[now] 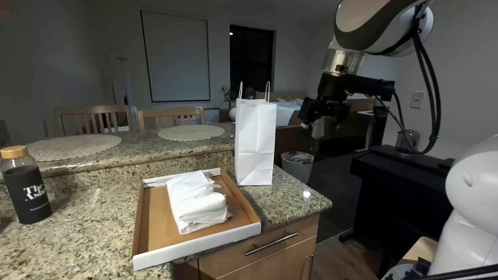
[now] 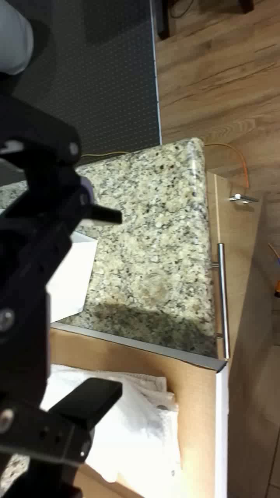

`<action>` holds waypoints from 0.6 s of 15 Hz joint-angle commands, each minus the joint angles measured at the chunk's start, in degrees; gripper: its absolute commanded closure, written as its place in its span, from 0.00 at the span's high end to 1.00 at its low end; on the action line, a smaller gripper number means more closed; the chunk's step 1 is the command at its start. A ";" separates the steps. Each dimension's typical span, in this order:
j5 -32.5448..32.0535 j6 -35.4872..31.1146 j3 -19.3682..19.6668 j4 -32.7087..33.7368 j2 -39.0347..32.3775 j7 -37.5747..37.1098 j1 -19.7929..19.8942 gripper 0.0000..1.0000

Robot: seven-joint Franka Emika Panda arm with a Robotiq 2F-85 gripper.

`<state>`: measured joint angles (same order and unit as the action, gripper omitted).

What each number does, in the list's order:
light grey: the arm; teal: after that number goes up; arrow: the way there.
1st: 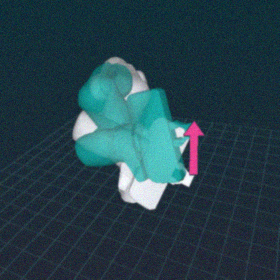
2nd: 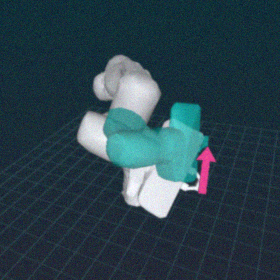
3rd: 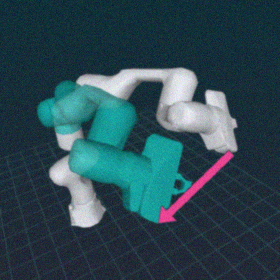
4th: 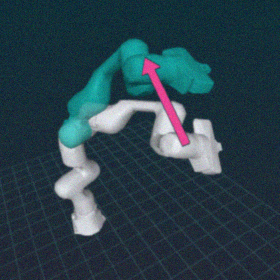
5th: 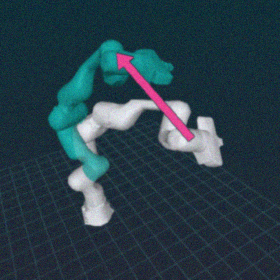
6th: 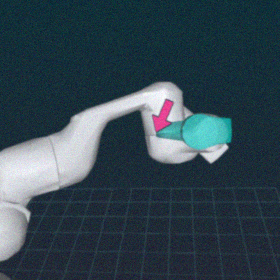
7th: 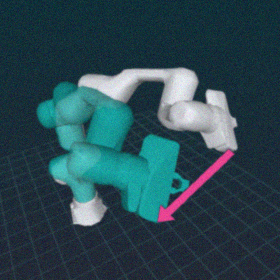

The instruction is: Place two white cloths from the box in the white bag

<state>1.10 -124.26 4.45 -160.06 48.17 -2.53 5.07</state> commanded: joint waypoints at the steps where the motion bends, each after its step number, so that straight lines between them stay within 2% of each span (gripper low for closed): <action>1: 0.25 0.63 -0.23 -0.89 -0.18 0.21 0.27 1.00; 3: 0.26 0.62 -0.26 -2.67 -0.62 0.21 0.28 1.00; 9: 0.26 0.62 -0.25 -2.63 -0.91 0.21 0.28 1.00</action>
<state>1.10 -123.83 4.47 -162.81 47.27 -2.53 5.06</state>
